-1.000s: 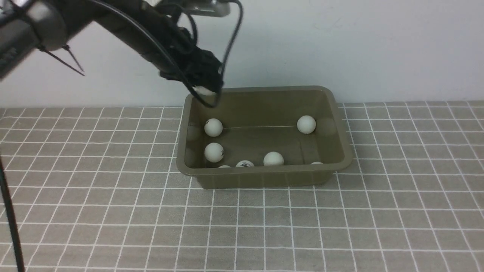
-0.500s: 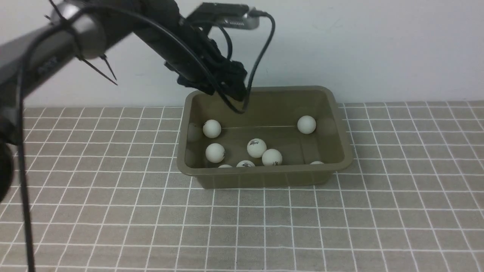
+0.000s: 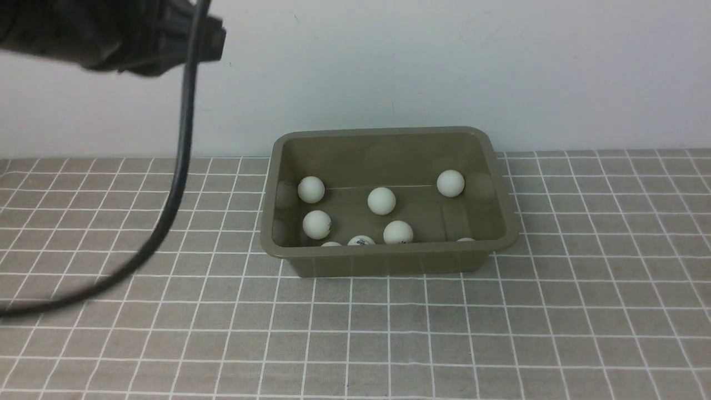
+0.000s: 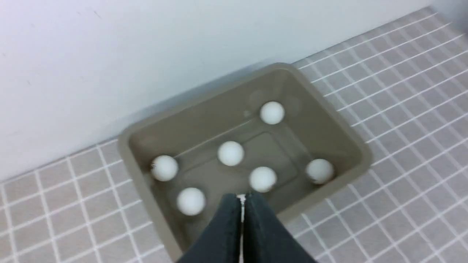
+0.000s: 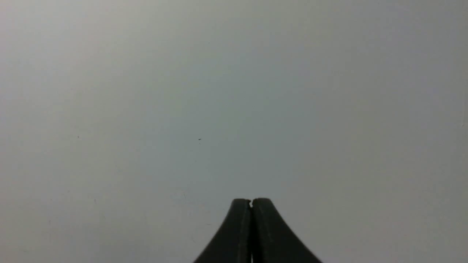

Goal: Put the table tennis balls into the box on the grey coffee tablecloth.

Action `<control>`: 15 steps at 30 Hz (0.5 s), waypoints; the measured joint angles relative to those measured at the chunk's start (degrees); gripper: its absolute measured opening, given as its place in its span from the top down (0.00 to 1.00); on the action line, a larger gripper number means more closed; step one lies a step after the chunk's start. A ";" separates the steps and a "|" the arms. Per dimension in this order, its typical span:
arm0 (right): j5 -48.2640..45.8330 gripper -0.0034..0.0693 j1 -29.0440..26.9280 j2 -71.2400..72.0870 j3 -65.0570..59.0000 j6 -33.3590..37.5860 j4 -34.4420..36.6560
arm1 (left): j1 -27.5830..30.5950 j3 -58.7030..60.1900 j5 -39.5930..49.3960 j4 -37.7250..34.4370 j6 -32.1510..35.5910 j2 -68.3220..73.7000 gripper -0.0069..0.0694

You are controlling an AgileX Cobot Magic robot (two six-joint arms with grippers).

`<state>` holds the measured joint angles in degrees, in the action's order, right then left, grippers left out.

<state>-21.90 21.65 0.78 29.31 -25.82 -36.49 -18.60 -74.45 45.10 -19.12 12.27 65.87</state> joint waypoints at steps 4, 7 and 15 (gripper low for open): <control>0.00 0.97 0.00 0.00 0.00 0.00 0.00 | -0.09 11.81 -5.47 -0.44 0.00 -10.48 0.92; 0.00 0.97 0.00 0.00 0.00 0.00 0.00 | -0.09 17.65 -6.46 -0.72 0.00 -17.93 0.92; 0.00 0.97 0.00 0.00 0.00 -0.11 0.00 | -0.09 28.56 -7.90 4.75 1.02 -41.71 0.92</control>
<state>-21.90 21.65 0.78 29.31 -25.93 -36.49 -18.68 -45.89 37.20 -14.37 13.29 24.16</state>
